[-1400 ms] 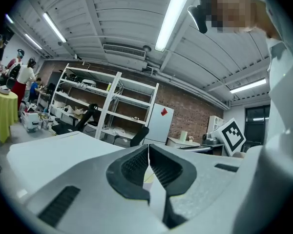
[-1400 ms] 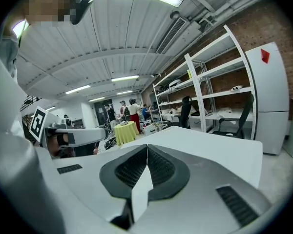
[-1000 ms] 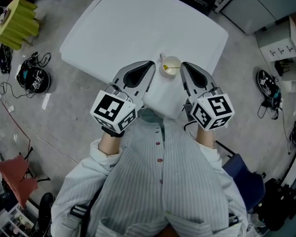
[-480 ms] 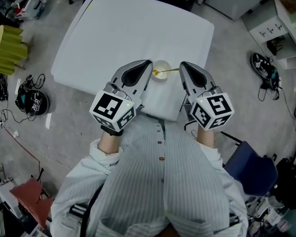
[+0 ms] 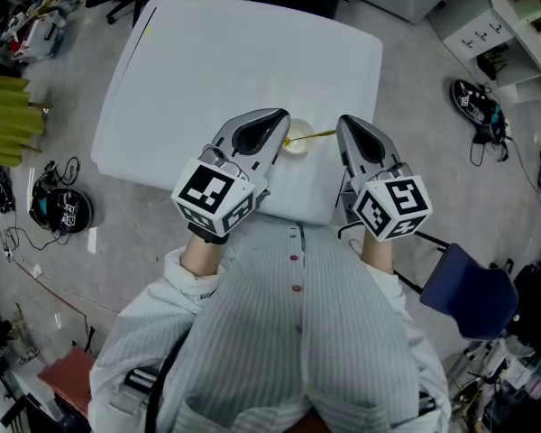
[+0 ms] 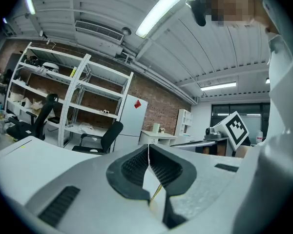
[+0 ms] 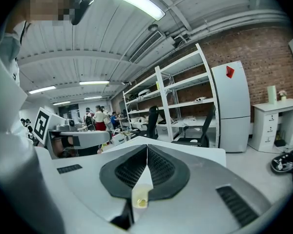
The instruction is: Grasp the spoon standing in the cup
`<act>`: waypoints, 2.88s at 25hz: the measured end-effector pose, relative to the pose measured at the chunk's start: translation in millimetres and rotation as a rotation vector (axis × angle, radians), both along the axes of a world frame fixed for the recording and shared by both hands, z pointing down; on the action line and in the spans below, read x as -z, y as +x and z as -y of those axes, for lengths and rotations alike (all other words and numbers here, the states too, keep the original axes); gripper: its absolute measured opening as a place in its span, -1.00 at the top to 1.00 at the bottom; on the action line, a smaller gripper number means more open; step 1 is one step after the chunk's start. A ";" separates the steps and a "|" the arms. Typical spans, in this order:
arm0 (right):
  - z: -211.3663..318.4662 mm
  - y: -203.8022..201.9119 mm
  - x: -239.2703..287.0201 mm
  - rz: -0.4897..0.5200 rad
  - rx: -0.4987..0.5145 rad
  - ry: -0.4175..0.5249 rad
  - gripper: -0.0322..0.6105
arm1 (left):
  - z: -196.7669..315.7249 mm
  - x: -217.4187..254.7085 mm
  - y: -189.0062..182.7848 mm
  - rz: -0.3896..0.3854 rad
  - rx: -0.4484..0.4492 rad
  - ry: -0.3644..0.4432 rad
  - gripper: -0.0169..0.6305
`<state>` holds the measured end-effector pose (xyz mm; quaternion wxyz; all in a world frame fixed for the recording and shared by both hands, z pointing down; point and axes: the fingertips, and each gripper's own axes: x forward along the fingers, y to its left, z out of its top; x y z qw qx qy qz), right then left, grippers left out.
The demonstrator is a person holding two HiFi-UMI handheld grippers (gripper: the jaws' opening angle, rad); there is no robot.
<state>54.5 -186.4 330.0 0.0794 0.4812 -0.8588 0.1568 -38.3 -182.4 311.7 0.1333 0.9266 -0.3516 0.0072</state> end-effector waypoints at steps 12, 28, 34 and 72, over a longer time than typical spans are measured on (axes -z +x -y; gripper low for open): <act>8.7 -3.9 -7.4 -0.009 -0.050 -0.012 0.87 | 12.2 -10.6 -2.0 0.010 -0.056 -0.022 0.91; 10.7 -7.7 -32.7 -0.007 -0.042 -0.051 0.87 | 17.3 -29.1 0.0 0.029 -0.062 -0.053 0.91; 13.4 -8.8 -40.4 -0.007 -0.050 -0.068 0.86 | 22.6 -39.6 -5.2 0.039 -0.055 -0.073 0.91; 15.9 3.2 -155.0 0.054 -0.074 -0.330 0.36 | 30.7 -150.9 -0.3 0.129 -0.053 -0.263 0.91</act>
